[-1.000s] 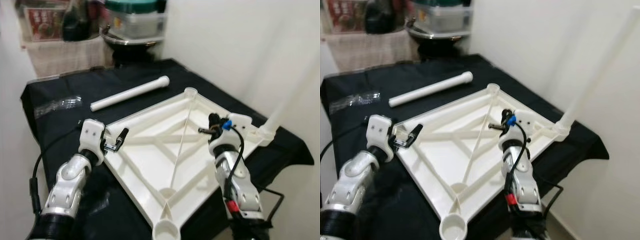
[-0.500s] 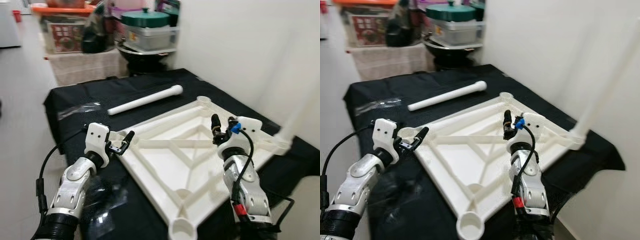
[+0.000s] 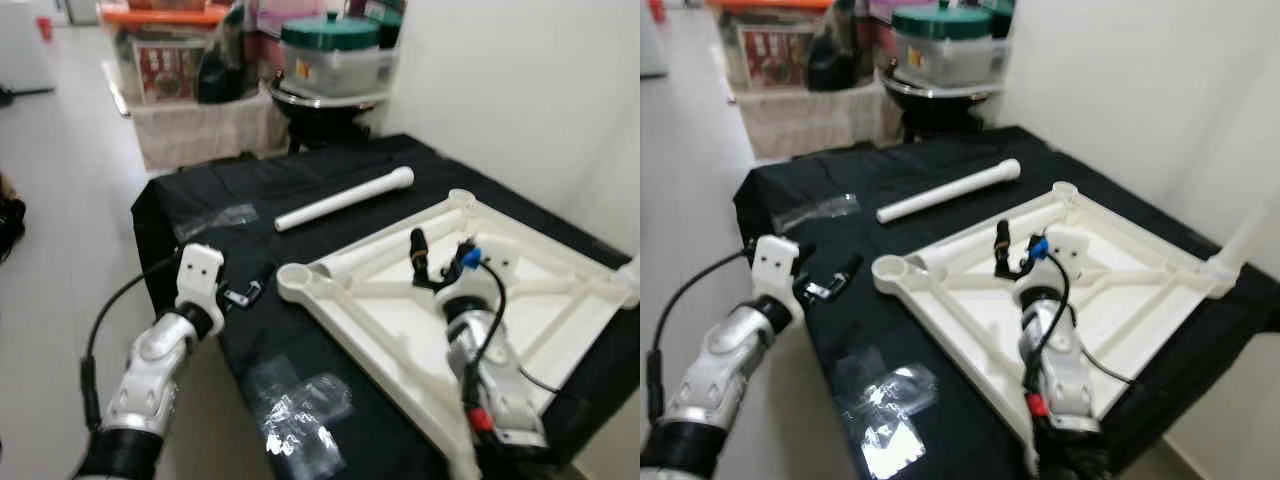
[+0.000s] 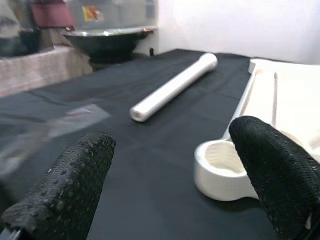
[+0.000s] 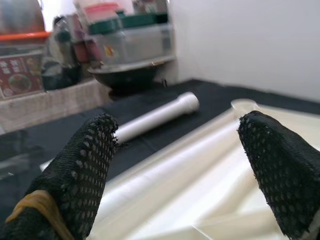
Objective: Building children table
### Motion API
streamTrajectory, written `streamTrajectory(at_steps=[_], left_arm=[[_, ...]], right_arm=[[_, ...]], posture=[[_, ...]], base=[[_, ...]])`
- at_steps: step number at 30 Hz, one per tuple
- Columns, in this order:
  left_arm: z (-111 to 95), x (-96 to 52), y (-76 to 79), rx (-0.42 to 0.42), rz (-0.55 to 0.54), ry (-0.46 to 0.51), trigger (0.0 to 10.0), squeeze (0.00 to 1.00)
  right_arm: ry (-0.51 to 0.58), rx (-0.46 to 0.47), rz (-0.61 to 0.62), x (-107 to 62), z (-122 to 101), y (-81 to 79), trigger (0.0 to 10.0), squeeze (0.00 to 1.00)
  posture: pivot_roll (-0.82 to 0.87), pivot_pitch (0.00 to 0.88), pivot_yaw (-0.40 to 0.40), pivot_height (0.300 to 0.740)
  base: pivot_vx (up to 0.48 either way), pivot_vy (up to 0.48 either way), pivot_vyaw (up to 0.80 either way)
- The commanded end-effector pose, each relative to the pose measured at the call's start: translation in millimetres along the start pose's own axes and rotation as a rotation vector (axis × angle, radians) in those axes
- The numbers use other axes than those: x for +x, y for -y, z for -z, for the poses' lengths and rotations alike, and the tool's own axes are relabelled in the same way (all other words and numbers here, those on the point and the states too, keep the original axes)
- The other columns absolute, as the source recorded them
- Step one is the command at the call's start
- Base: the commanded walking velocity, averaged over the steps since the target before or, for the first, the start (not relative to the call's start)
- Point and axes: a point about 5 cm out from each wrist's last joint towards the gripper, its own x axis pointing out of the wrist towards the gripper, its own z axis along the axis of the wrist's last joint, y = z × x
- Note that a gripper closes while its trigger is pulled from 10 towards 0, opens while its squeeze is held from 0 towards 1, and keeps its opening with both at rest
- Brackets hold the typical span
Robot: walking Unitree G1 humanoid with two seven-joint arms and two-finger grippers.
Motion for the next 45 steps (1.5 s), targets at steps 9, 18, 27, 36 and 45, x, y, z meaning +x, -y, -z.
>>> streamTrajectory(at_steps=[9,18,27,36,45], left_arm=[[1.0,-2.0,-5.6,-0.004,-0.012,-0.011,10.0,0.00],[0.7,-1.9,-4.1,0.015,-0.002,-0.002,10.0,0.00],[-0.8,-4.4,-3.1,0.007,0.018,0.012,10.0,0.00],[-0.1,-5.9,-1.0,0.009,0.034,0.014,10.0,0.00],[1.2,-6.1,0.5,0.007,0.045,0.011,10.0,0.00]], right_arm=[[0.005,0.025,-0.011,0.3,0.4,-6.5,10.0,1.00],[-0.042,0.011,0.009,0.7,6.3,-4.8,10.0,0.00],[-0.016,-0.056,-0.009,-3.2,6.4,-7.7,10.0,0.00],[-0.010,-0.104,-0.004,-4.8,7.2,-8.1,10.0,0.00],[-0.039,-0.098,0.011,-5.2,11.1,-6.9,10.0,0.00]], posture=[[0.06,0.000,-0.109,0.740],[0.06,0.000,-0.107,0.740],[0.06,0.000,-0.105,0.740],[0.06,0.000,-0.102,0.740],[0.06,0.000,-0.101,0.740]], base=[[0.000,0.469,0.00],[0.000,0.156,-0.34],[0.083,0.000,-0.62],[0.416,0.000,0.00],[0.472,0.000,-0.79]])
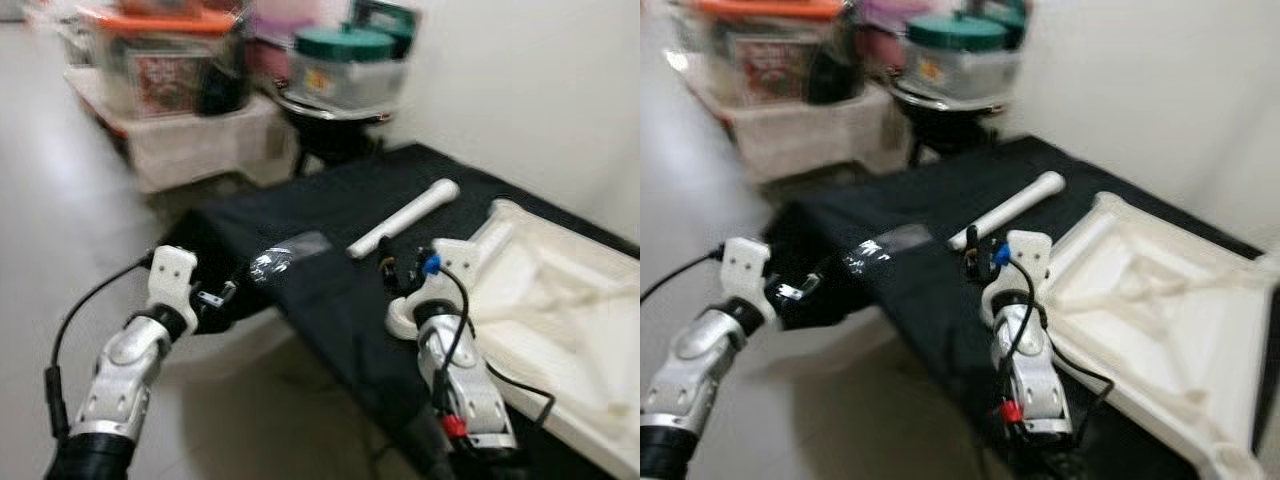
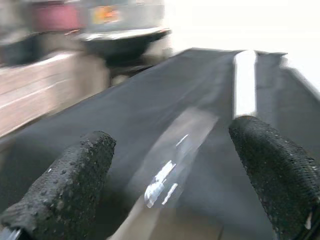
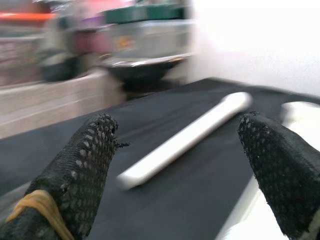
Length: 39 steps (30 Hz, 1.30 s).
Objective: Building children table
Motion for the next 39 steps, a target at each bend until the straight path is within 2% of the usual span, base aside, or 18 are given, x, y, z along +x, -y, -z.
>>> streamTrajectory(at_steps=[1,15,24,33,39], left_arm=[[4.4,-5.6,-0.9,0.007,0.008,-0.015,10.0,0.00],[4.3,-6.4,3.9,-0.003,0.046,-0.014,10.0,0.00],[3.1,-6.9,5.0,-0.015,0.078,-0.019,10.0,0.00],[4.1,-7.8,2.1,-0.070,0.083,-0.048,10.0,0.00],[1.3,-6.7,3.1,-0.086,0.098,-0.035,10.0,0.00]], right_arm=[[-0.023,0.008,0.001,0.3,3.7,-3.5,10.0,0.00],[-0.049,0.001,0.019,-0.4,8.4,-3.4,10.0,0.00],[-0.060,-0.014,0.025,-0.5,10.2,-1.9,10.0,0.00],[-0.073,-0.016,0.014,-0.1,12.4,-2.0,10.0,0.00],[-0.094,-0.004,0.013,-0.2,15.2,-3.5,10.0,0.00]], posture=[[0.06,0.000,-0.101,0.740],[0.06,0.000,-0.100,0.740],[0.06,0.000,-0.100,0.740],[0.06,0.000,-0.099,0.740],[0.06,0.000,-0.098,0.740]], base=[[0.472,0.000,-0.79],[0.323,0.000,-0.79],[0.000,0.000,0.00],[0.000,0.000,0.00],[0.000,0.422,-0.40]])
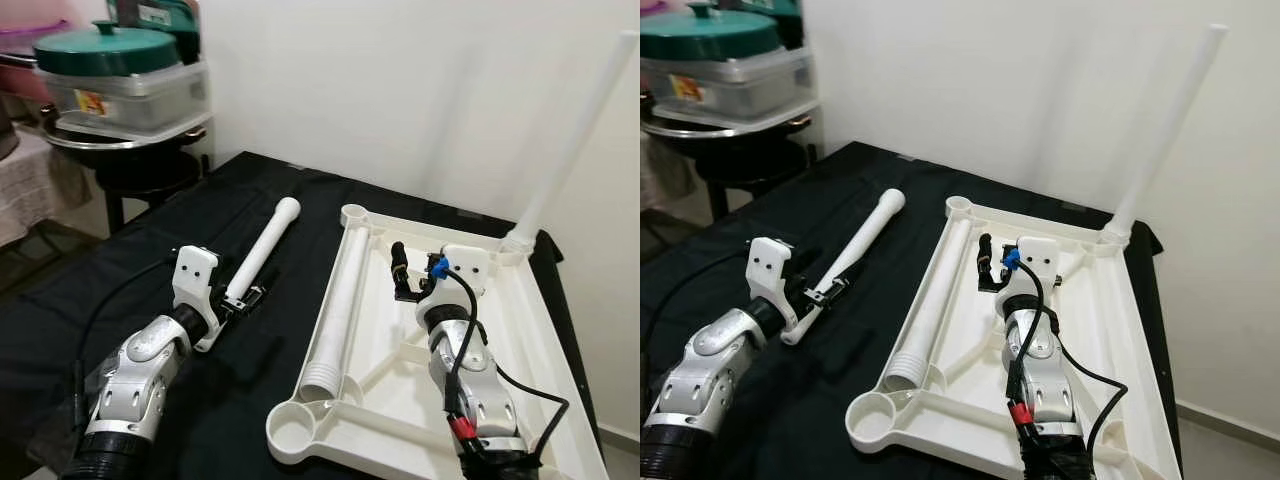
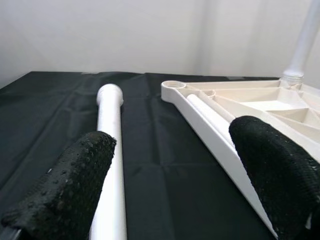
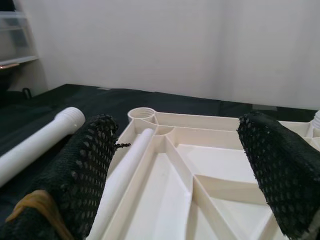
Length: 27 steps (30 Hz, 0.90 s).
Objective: Building children table
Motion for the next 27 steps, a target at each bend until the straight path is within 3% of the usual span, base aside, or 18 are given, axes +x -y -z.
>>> streamTrajectory(at_steps=[1,14,17,21,26,27], left_arm=[[-0.7,1.0,2.3,-0.006,0.017,-0.004,10.0,0.00],[-0.7,1.7,5.5,-0.009,0.038,-0.010,10.0,0.00],[-0.8,1.5,6.3,-0.003,0.043,-0.010,10.0,0.00],[-0.6,0.5,7.6,0.002,0.054,-0.011,10.0,0.00],[0.9,-1.3,8.8,-0.003,0.077,-0.025,10.0,0.00],[0.9,-1.3,8.8,-0.003,0.077,-0.025,10.0,0.00]], right_arm=[[-0.032,-0.003,0.016,0.0,5.3,2.6,10.0,0.00],[-0.032,-0.009,0.014,-0.3,5.2,3.6,10.0,0.00],[-0.023,-0.015,0.005,-0.2,4.2,2.6,10.0,0.00],[-0.021,-0.056,-0.034,-0.9,3.2,-0.1,10.0,0.00],[-0.035,-0.259,-0.269,-13.2,4.4,-11.9,10.0,0.00],[-0.035,-0.259,-0.269,-13.2,4.4,-11.9,10.0,0.00]], posture=[[0.06,0.000,-0.095,0.740],[0.06,0.000,-0.100,0.740],[0.06,0.000,-0.102,0.740],[0.06,0.000,-0.102,0.740],[0.05,0.000,-0.096,0.740],[0.05,0.000,-0.096,0.740]], base=[[0.000,0.480,-0.80],[0.000,0.480,-0.80],[0.000,0.000,-0.35],[0.000,0.000,0.00],[0.000,0.000,0.00],[0.000,0.000,0.00]])
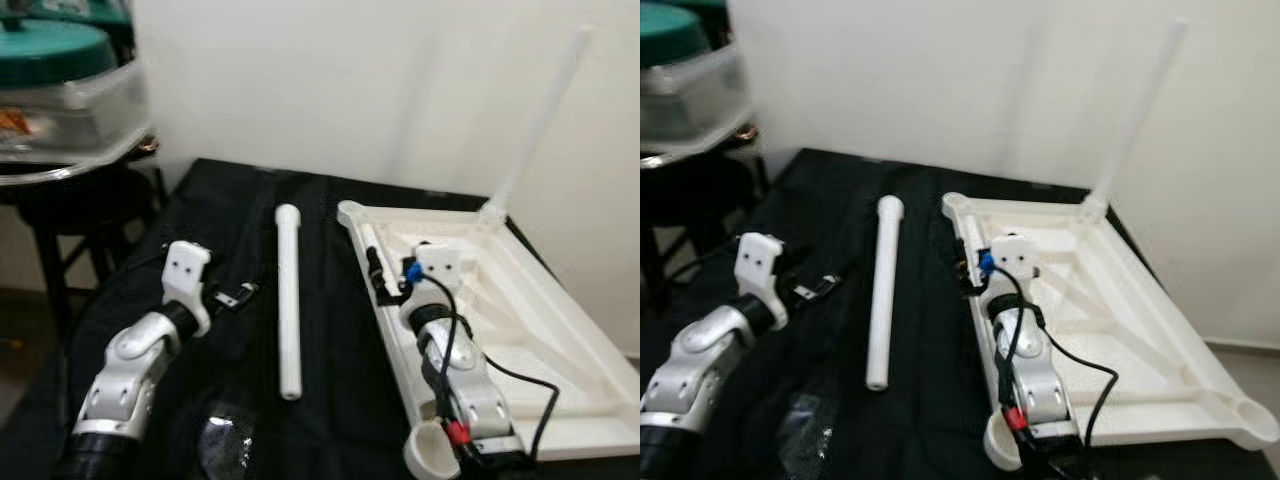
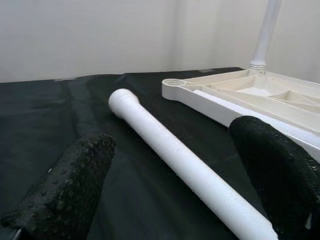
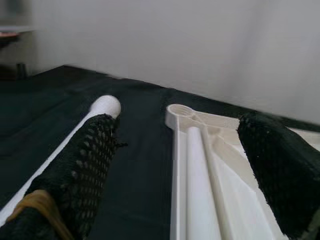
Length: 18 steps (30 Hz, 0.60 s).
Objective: Building children table
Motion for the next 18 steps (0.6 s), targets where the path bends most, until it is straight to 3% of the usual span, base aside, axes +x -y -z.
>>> streamTrajectory(at_steps=[1,3,5,10,14,16,18], left_arm=[[3.7,2.2,8.3,-0.019,0.041,-0.015,10.0,0.00],[3.7,2.2,8.3,-0.019,0.041,-0.015,10.0,0.00],[5.4,2.6,8.7,-0.020,0.047,-0.024,10.0,0.00],[6.5,3.2,10.0,-0.017,0.054,-0.031,10.0,0.00],[14.4,1.1,18.1,0.045,0.139,-0.125,10.0,0.00],[18.6,1.5,18.0,0.100,0.135,-0.187,10.0,0.00],[18.6,1.5,18.0,0.100,0.135,-0.187,10.0,0.00]], right_arm=[[-0.036,-0.093,-0.056,-7.3,6.0,1.3,10.0,0.00],[-0.036,-0.093,-0.056,-7.3,6.0,1.3,10.0,0.00],[-0.036,-0.179,-0.097,-11.6,6.3,3.2,10.0,0.00],[-0.041,-0.194,-0.093,-11.3,8.0,5.3,10.0,0.00],[-0.060,-0.100,-0.013,-5.5,9.6,4.7,10.0,0.00],[-0.073,-0.066,0.030,-4.3,10.6,7.9,10.0,0.00],[-0.073,-0.066,0.030,-4.3,10.6,7.9,10.0,0.00]], posture=[[0.04,0.000,-0.096,0.740],[0.04,0.000,-0.096,0.740],[0.04,0.000,-0.091,0.740],[0.04,0.000,-0.093,0.740],[0.05,0.000,-0.090,0.740],[0.05,0.000,-0.088,0.740],[0.05,0.000,-0.088,0.740]], base=[[0.000,0.000,0.00],[0.000,0.000,0.00],[0.000,0.000,0.00],[0.000,0.000,0.00],[0.000,0.000,0.00],[0.000,0.000,0.00],[0.000,0.000,0.00]])
